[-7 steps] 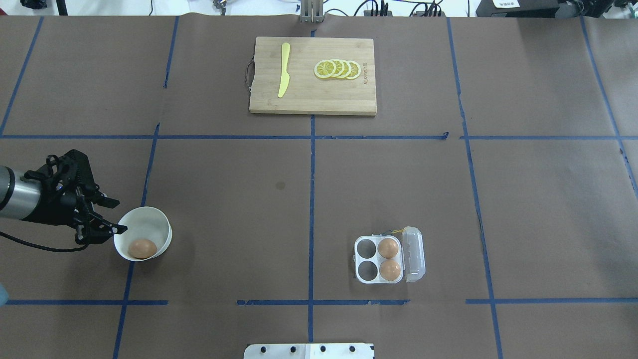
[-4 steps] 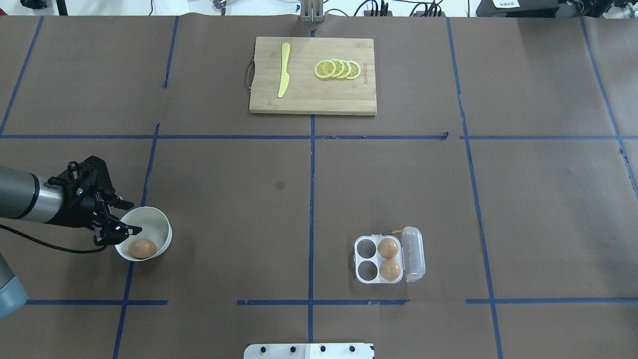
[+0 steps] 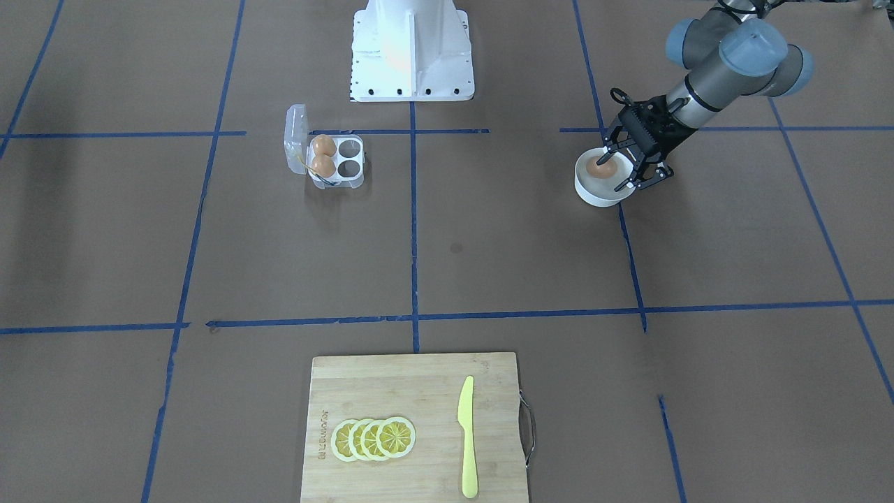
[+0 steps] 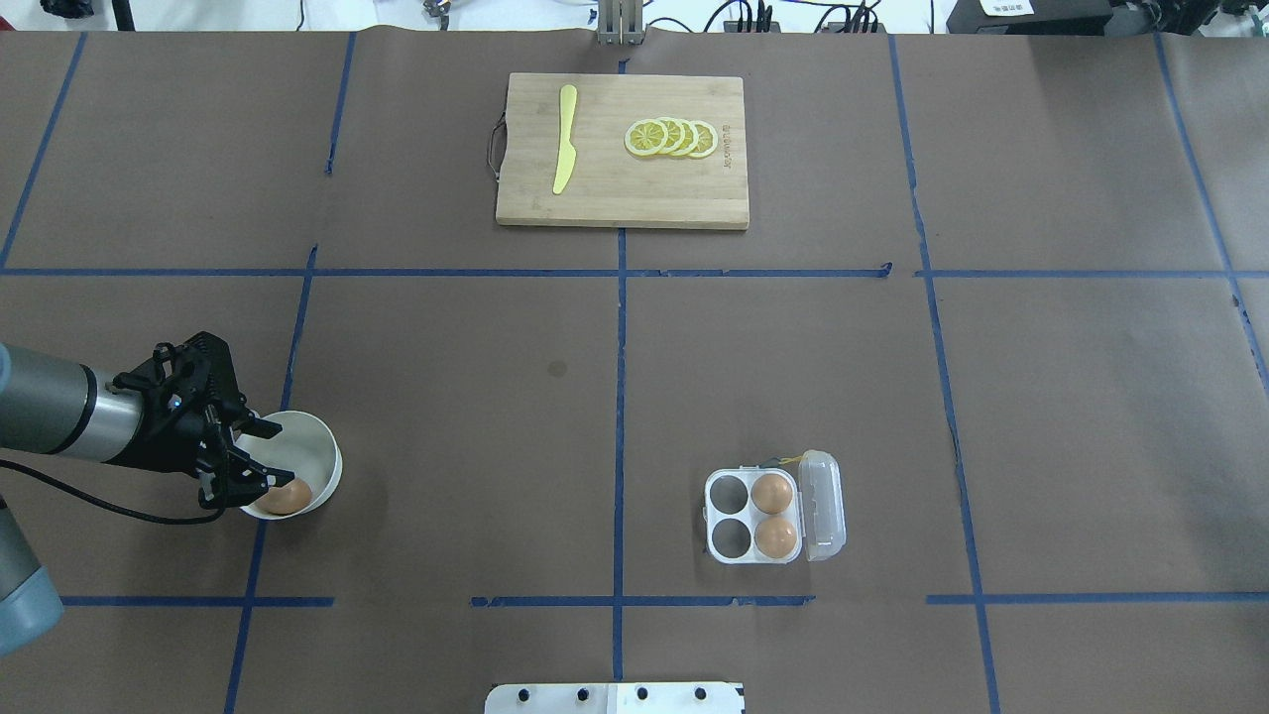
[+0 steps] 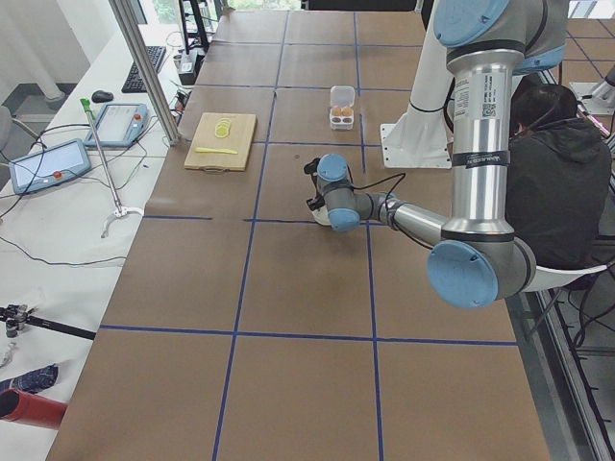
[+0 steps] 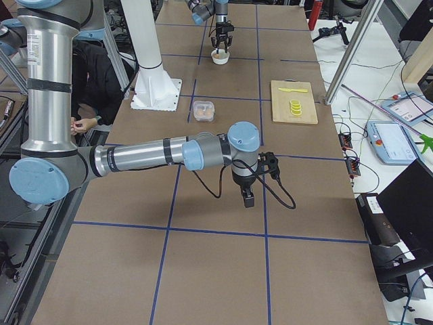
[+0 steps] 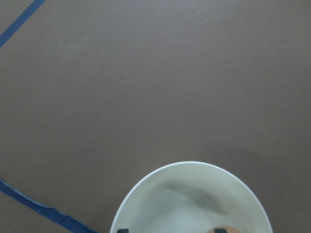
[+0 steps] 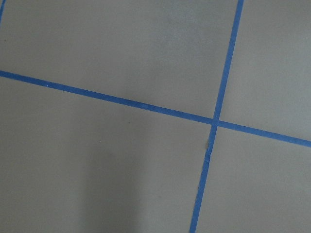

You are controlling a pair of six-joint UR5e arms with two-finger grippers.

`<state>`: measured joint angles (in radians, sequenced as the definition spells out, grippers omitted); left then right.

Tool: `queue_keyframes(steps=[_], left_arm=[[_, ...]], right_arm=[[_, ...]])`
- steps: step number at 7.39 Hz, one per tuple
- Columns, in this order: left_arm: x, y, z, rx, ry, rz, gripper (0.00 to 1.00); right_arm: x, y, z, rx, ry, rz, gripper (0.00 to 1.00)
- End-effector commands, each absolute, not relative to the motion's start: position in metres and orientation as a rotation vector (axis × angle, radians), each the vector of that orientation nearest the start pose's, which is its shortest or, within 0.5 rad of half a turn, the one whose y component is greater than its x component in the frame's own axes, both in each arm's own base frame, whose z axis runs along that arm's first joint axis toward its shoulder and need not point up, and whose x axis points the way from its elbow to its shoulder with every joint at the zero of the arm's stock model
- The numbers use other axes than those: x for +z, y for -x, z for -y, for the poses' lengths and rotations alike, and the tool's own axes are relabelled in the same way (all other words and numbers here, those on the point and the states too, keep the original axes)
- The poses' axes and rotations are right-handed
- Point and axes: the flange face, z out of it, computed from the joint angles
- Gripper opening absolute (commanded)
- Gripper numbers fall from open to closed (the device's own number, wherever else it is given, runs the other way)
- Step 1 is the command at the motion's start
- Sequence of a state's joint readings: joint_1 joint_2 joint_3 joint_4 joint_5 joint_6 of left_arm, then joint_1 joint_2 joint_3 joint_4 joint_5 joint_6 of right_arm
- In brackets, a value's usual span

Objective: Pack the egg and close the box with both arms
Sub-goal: 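Lower the left gripper into the bowl and grasp the brown egg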

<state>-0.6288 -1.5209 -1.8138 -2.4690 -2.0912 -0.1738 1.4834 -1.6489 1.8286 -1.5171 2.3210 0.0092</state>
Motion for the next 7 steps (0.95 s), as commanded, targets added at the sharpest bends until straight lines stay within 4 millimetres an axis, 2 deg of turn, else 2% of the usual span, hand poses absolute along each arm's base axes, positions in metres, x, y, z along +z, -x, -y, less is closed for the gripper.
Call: queue_keyframes(steps=[1,7], left_arm=[[0.464,-0.349,0.348,0.973,-0.677,-1.008,0.66],[0.477,-0.356,0.336,0.992,-0.642,-1.007,0.65]], right_arm=[[0.564,-0.024,0.470,-0.161,-0.184,0.757,1.00],[0.568,-0.024,0.471,-0.157,-0.178,0.757,1.00]])
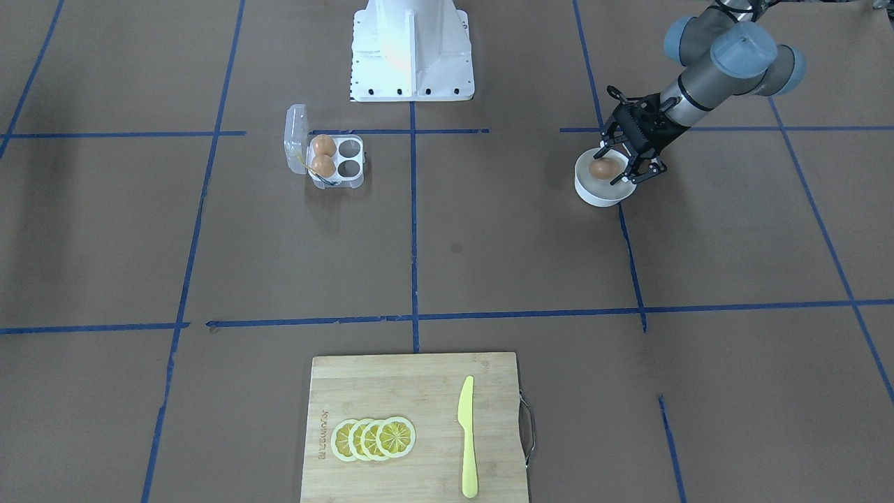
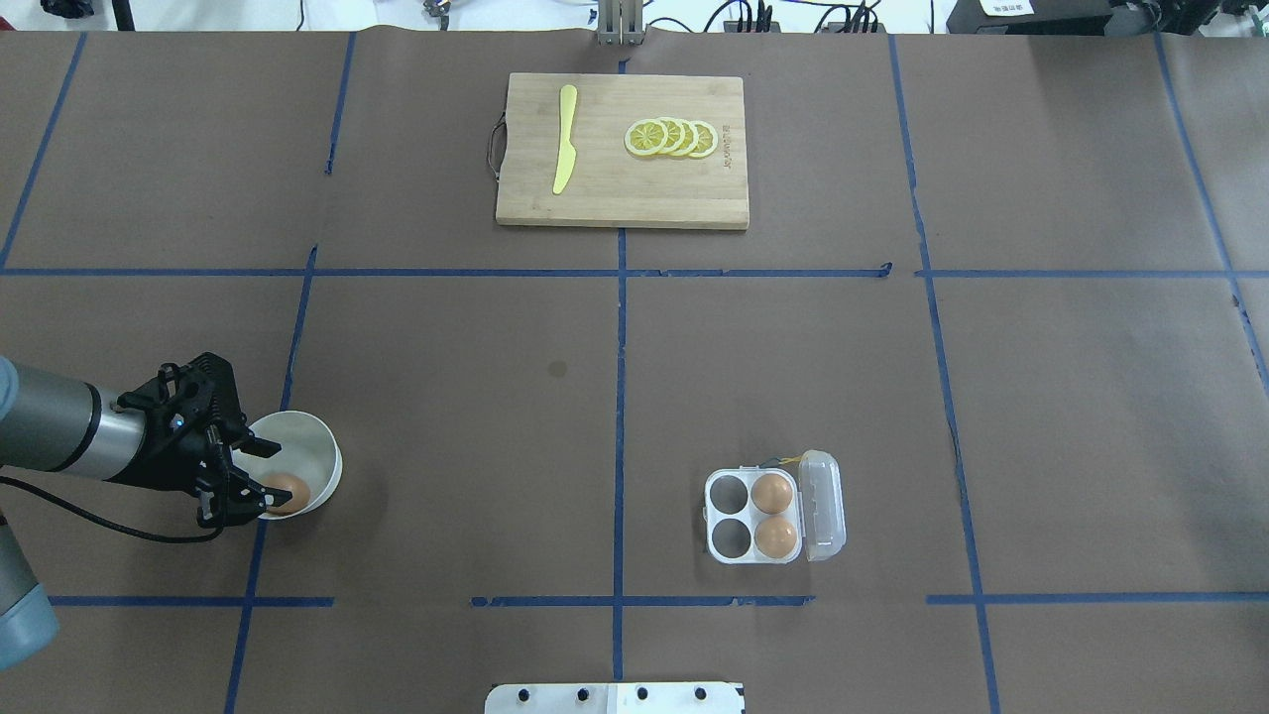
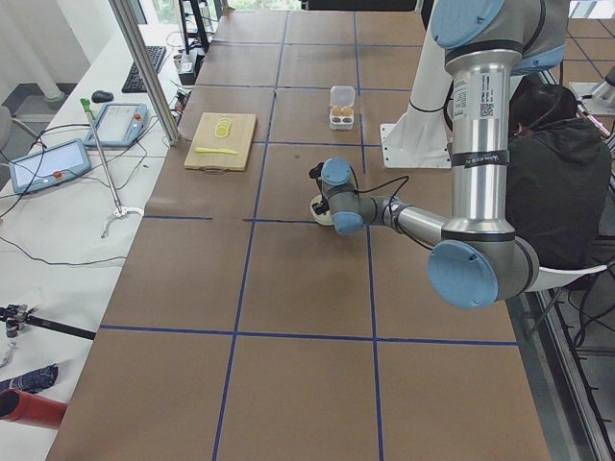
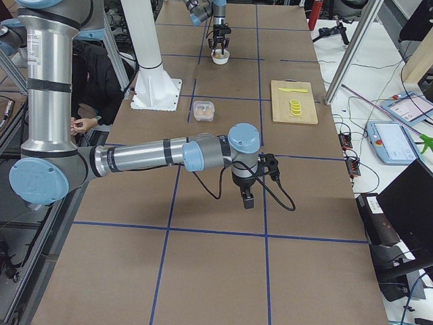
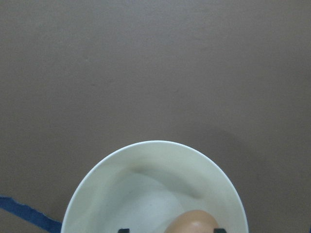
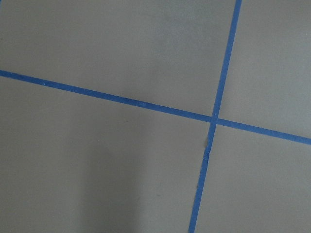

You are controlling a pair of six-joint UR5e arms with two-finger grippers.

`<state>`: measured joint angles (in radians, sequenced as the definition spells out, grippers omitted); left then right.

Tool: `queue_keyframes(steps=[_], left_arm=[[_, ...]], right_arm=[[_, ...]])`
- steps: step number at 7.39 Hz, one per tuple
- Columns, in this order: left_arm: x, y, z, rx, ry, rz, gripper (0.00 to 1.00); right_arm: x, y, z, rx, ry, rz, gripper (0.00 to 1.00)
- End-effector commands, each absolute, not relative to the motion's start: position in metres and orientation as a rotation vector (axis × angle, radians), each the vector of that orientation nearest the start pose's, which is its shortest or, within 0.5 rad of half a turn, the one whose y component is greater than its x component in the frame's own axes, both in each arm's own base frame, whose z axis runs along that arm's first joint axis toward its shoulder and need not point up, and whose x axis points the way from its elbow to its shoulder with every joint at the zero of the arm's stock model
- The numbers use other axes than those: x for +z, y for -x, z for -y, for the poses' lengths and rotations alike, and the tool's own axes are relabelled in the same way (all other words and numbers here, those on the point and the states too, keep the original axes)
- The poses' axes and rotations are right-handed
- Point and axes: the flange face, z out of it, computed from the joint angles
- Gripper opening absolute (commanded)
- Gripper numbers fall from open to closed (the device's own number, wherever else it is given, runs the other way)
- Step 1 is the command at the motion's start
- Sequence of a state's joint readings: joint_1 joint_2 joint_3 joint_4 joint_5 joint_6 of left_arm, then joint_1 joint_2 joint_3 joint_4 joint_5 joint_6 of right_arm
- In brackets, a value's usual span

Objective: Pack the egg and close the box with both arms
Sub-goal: 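Lower the left gripper into the bowl and grasp the brown egg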

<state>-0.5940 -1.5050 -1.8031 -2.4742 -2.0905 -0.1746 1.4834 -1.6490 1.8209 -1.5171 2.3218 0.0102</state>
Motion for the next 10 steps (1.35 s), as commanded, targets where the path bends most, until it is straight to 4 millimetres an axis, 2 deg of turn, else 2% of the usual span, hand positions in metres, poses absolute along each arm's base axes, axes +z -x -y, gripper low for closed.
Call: queue_keyframes(steps=[1,7,10], left_arm=[[0.4776,-0.3575,0.3354,0.995,-0.640,-1.008,0.66],[0.4818,-0.3595,0.3391,0.983,-0.644,-0.986,0.64],[0.4844,-0.3609,0.3405,0.980,-0.643,-0.980,0.68]], right_arm=[[0.5678,-0.0243,0.4706,-0.156,-0.177,0.759,1.00],[0.5672,-0.0236,0.4704,-0.156,-0.176,0.768,1.00],[0.5658,-0.0237,0.4701,-0.156,-0.177,0.777,1.00]])
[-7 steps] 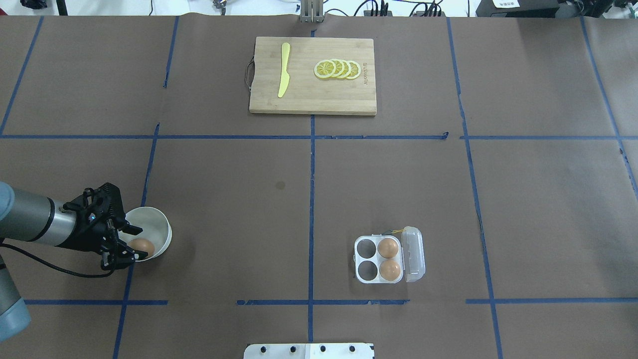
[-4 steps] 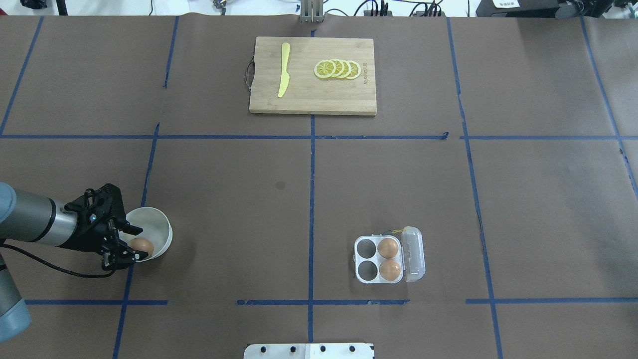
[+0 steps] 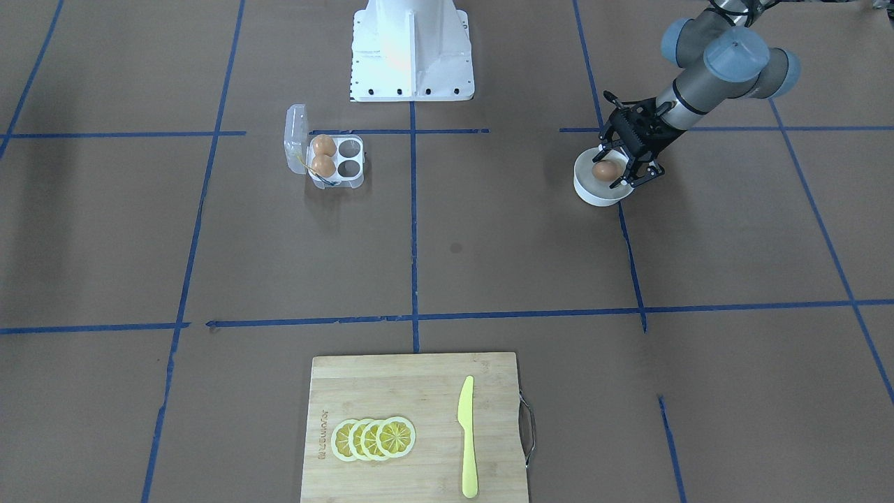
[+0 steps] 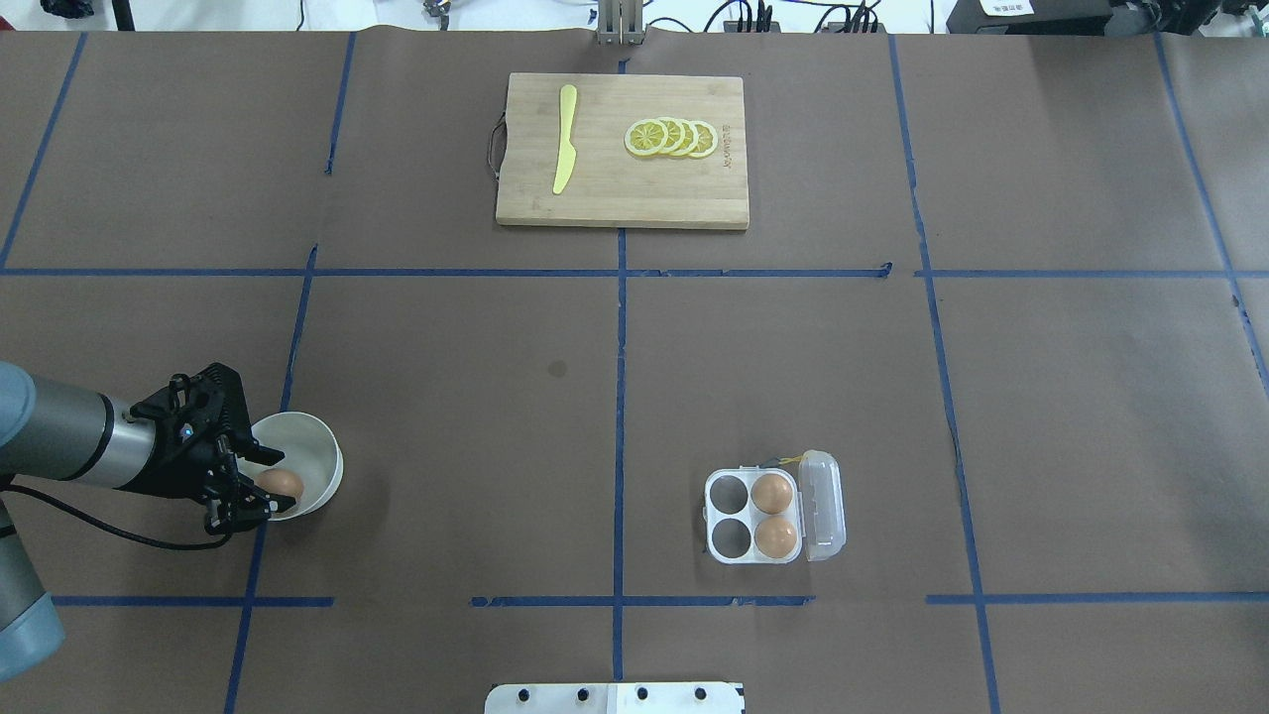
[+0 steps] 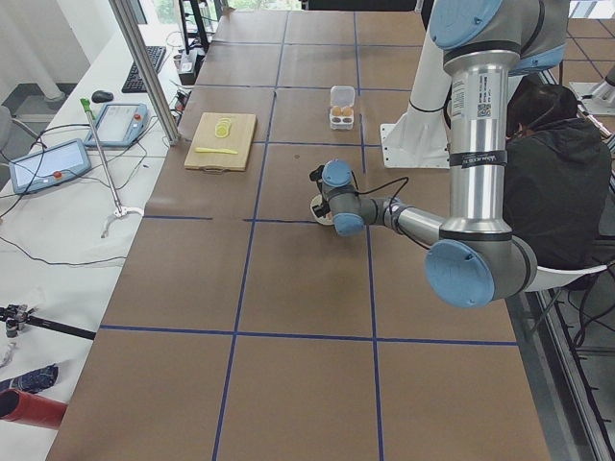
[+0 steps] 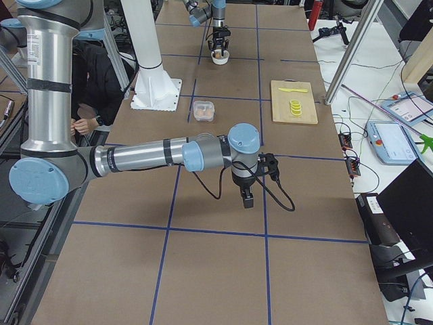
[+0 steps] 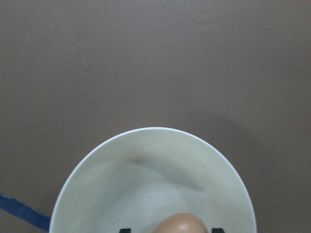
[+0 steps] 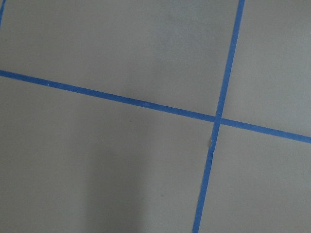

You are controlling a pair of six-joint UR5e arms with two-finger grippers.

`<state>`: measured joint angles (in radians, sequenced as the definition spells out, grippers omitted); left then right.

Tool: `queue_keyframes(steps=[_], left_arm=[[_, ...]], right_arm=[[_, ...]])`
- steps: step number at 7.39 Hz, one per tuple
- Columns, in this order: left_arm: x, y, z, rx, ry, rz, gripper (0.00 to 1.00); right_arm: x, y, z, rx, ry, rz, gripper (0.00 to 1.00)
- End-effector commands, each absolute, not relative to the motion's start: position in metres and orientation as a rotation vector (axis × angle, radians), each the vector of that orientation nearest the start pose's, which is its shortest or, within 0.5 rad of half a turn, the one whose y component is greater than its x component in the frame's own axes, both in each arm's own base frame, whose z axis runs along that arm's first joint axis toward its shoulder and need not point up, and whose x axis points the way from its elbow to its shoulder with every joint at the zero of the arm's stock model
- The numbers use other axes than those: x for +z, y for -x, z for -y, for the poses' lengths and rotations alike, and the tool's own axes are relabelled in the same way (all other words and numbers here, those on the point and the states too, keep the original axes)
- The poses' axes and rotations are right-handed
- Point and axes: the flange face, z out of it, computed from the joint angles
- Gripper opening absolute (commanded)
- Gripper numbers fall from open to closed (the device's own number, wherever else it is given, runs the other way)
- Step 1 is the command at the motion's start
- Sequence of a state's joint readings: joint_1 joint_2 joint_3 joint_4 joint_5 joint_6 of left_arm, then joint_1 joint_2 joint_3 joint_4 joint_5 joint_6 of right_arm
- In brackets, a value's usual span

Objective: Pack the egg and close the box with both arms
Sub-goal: 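Lower the left gripper into the bowl and grasp the brown egg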

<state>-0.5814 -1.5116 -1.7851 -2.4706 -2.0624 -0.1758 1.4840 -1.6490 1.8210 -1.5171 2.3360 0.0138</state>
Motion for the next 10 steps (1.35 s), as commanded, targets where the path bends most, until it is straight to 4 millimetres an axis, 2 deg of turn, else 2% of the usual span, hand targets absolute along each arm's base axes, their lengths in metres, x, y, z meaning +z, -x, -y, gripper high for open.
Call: queue_keyframes(steps=[1,2,3,4,5,7,8,10], left_arm=[[0.484,-0.361,0.341,0.982,-0.645,-0.980,0.67],[0.483,-0.361,0.341,0.980,-0.646,-0.981,0.62],[0.479,-0.362,0.341,0.981,-0.651,-0.984,0.39],[0.475,-0.360,0.341,0.981,-0.660,-0.988,0.11],[0.471,-0.361,0.342,0.980,-0.671,-0.988,0.00],[0.462,-0.357,0.348,0.951,-0.729,-0.951,0.00],[0.449,-0.352,0.348,0.947,-0.754,-0.962,0.00],[0.408,-0.340,0.345,0.946,-0.824,-1.009,0.00]], right_arm=[[0.566,-0.023,0.470,-0.157,-0.177,0.777,1.00],[0.566,-0.023,0.470,-0.157,-0.177,0.777,1.00],[0.566,-0.023,0.470,-0.157,-0.177,0.777,1.00],[0.566,-0.023,0.470,-0.157,-0.177,0.777,1.00],[0.565,-0.024,0.470,-0.150,-0.176,0.778,1.00],[0.565,-0.023,0.470,-0.146,-0.173,0.778,1.00],[0.565,-0.023,0.470,-0.146,-0.173,0.778,1.00],[0.564,-0.023,0.470,-0.147,-0.175,0.778,1.00]])
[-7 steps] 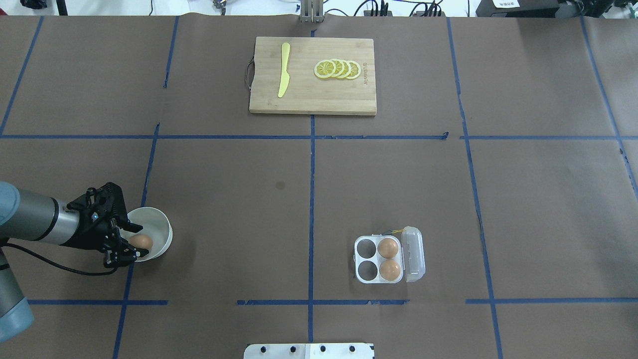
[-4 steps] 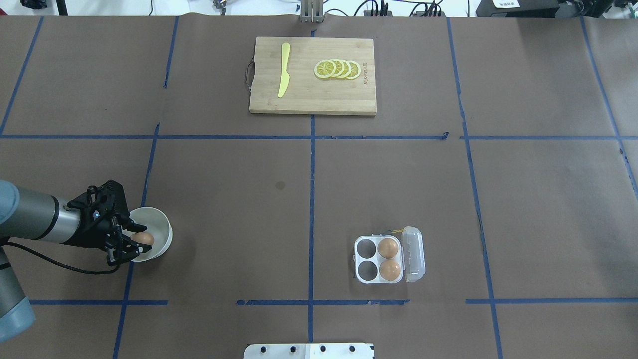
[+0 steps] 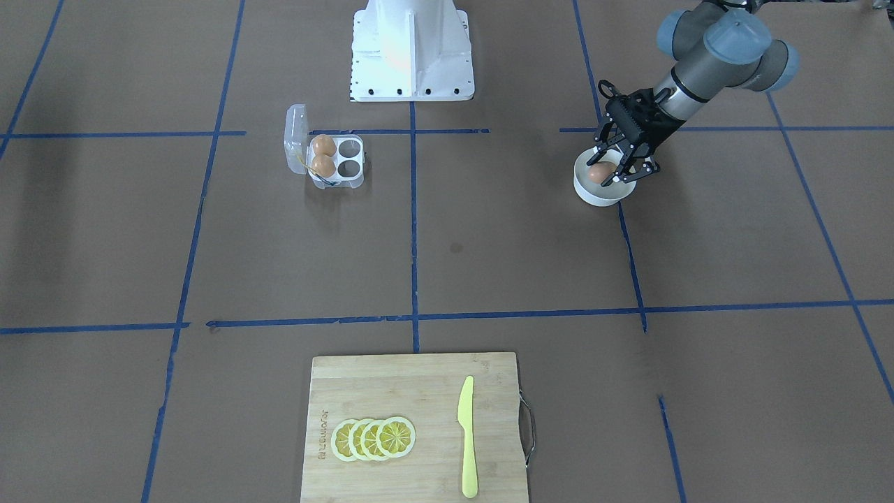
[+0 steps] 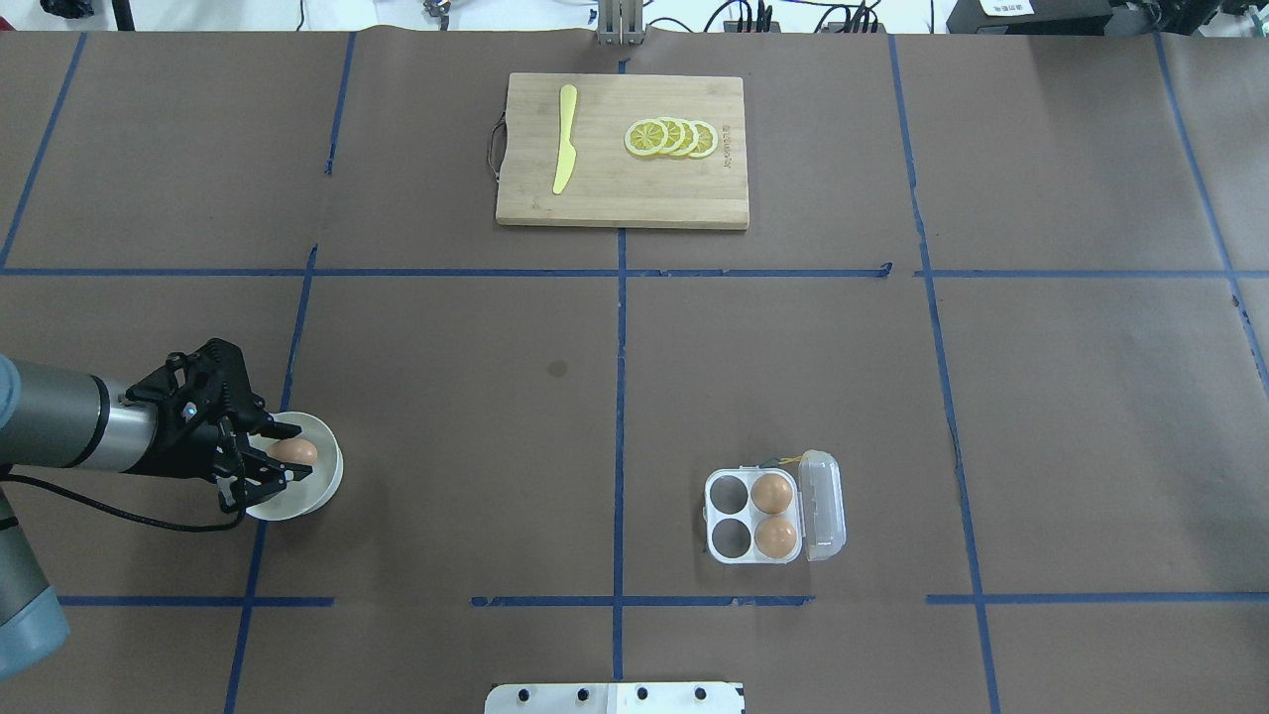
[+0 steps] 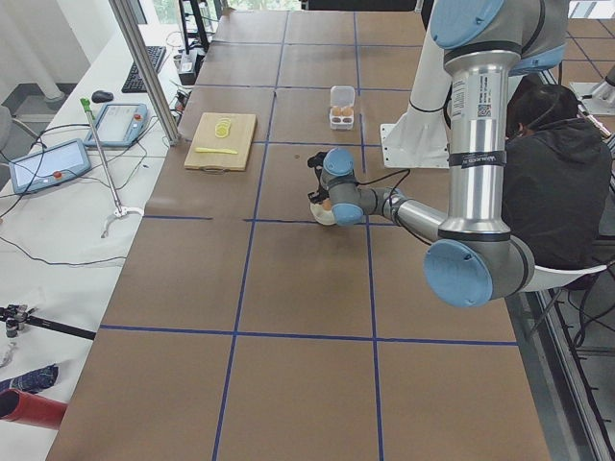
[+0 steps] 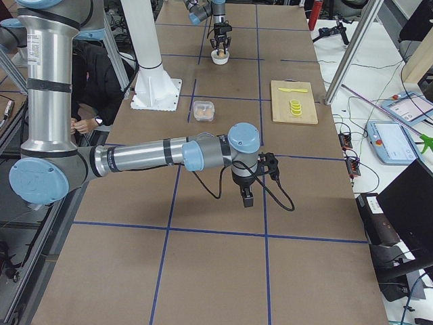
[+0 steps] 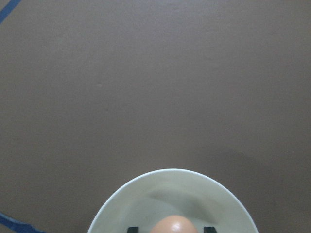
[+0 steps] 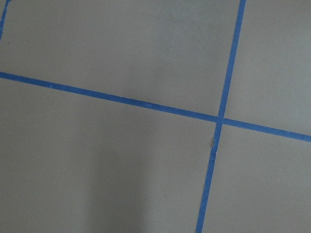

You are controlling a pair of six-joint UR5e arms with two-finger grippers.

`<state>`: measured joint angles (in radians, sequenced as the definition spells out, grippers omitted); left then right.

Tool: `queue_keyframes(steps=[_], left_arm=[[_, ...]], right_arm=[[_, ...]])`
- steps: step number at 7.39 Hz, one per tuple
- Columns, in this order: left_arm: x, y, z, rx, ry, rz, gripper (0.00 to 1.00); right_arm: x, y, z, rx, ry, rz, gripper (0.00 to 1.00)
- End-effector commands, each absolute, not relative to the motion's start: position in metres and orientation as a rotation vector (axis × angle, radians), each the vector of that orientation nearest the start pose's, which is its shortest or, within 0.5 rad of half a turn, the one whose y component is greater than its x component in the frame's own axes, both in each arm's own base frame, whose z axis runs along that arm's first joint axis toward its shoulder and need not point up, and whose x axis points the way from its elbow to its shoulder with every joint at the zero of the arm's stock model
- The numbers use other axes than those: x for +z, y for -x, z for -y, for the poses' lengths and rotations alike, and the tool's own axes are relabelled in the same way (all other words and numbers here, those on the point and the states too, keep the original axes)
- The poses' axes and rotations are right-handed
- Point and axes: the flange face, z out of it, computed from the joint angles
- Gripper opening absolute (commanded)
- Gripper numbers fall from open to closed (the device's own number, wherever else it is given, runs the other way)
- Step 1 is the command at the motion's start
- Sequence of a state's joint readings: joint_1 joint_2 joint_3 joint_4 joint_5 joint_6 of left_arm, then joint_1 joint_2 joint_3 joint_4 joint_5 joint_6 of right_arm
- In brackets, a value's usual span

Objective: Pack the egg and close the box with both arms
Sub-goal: 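Lift the egg and carry it with the left gripper to the carton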

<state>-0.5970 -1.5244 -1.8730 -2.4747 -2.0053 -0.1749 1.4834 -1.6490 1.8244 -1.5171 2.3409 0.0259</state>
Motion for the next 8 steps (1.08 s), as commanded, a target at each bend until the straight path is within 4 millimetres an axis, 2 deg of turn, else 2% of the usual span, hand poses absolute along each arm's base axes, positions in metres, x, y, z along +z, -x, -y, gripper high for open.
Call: queue_keyframes(steps=[1,2,3,4,5,6,7,8], left_arm=[[0.385,-0.336,0.347,0.936,-0.869,-1.034,0.00],[0.359,-0.338,0.350,0.896,-0.901,-1.081,0.00],[0.343,-0.341,0.351,0.785,-0.899,-1.186,0.00],[0.335,-0.347,0.350,0.698,-0.902,-1.301,0.00],[0.314,-0.365,0.361,0.600,-0.882,-1.417,0.00],[0.285,-0.390,0.378,0.539,-0.874,-1.499,0.00],[0.267,-0.407,0.383,0.526,-0.906,-1.545,0.00],[0.250,-0.426,0.369,0.470,-0.962,-1.602,0.00]], right_arm=[[0.564,-0.023,0.470,-0.147,-0.175,0.780,1.00],[0.564,-0.023,0.471,-0.147,-0.175,0.780,1.00],[0.565,-0.023,0.470,-0.146,-0.173,0.780,1.00],[0.565,-0.023,0.470,-0.145,-0.173,0.784,1.00],[0.564,-0.022,0.470,-0.147,-0.173,0.786,1.00],[0.564,-0.023,0.470,-0.146,-0.173,0.787,1.00],[0.564,-0.023,0.470,-0.146,-0.173,0.787,1.00],[0.564,-0.022,0.470,-0.147,-0.173,0.787,1.00]])
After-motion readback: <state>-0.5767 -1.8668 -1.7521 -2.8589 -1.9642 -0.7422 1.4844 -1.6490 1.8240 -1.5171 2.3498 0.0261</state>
